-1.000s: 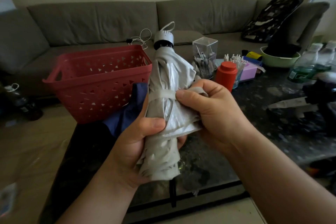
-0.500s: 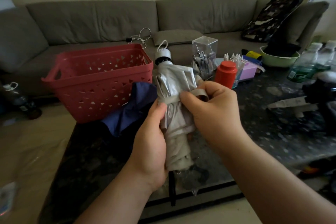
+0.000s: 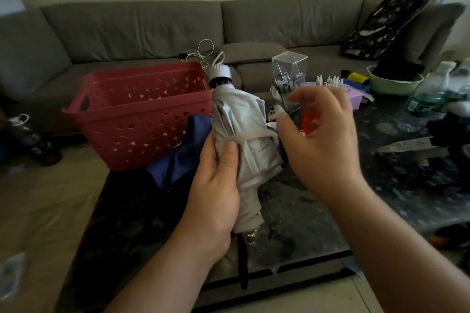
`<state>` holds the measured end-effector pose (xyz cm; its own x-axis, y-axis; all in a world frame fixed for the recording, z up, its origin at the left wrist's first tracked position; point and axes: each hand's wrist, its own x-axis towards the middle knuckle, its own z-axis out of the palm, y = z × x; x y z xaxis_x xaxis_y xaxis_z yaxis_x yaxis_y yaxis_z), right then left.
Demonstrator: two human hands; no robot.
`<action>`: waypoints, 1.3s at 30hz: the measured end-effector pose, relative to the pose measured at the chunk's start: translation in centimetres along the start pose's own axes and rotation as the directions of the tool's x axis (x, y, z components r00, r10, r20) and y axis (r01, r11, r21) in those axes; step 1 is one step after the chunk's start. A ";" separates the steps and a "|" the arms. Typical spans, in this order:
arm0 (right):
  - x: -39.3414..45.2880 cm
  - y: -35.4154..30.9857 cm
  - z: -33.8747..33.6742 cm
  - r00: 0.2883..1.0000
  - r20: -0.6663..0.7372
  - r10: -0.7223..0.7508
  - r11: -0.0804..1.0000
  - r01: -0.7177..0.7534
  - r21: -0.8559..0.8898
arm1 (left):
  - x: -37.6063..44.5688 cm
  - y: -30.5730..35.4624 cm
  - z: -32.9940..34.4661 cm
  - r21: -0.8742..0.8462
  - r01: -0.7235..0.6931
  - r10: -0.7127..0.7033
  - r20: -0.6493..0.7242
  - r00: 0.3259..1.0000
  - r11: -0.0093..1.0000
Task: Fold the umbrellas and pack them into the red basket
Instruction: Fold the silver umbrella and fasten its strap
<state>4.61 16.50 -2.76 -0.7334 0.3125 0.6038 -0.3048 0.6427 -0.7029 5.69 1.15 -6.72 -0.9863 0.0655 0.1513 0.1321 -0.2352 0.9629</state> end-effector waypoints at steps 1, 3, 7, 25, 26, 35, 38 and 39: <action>-0.1 -0.4 -0.3 0.990 -0.040 -0.136 0.990 0.134 -0.048 | 0.1 -0.3 0.0 0.061 -0.058 0.059 -0.012 0.998 0.996; -0.2 -0.9 -0.4 0.963 -0.013 -0.268 0.963 0.267 -0.038 | 0.4 -0.8 -0.1 0.170 -0.144 0.150 -0.020 0.989 0.975; 0.4 -1.1 -0.5 0.939 0.191 -0.286 0.958 0.279 0.060 | 0.0 -0.9 -0.4 0.273 -0.262 0.258 0.054 0.965 0.926; 2.6 0.4 -2.8 0.798 0.546 -0.254 0.915 0.382 -0.133 | 1.5 0.4 -4.8 0.555 -0.238 0.022 0.367 0.930 0.797; 2.6 0.3 -2.9 0.794 0.568 -0.217 0.922 0.358 -0.148 | 1.7 0.4 -5.0 0.564 -0.237 0.017 0.367 0.930 0.791; 1.5 0.4 -1.6 0.882 0.434 -0.185 0.943 0.284 -0.176 | 1.5 -0.2 -4.1 0.524 -0.225 0.067 0.303 0.951 0.822; 0.7 -0.2 -1.0 0.950 0.269 -0.158 0.983 0.177 -0.049 | 1.4 -0.4 -3.6 0.504 -0.237 0.123 0.249 0.961 0.830; 0.4 -0.5 -0.7 0.956 0.266 -0.128 0.988 0.145 -0.044 | 1.4 -0.5 -3.6 0.499 -0.238 0.143 0.221 0.965 0.833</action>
<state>4.86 16.84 -1.90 -0.8230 0.0304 0.5672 -0.3809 0.7112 -0.5908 3.90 -2.10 -7.81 -0.9107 0.2440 0.3332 0.3941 0.2721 0.8779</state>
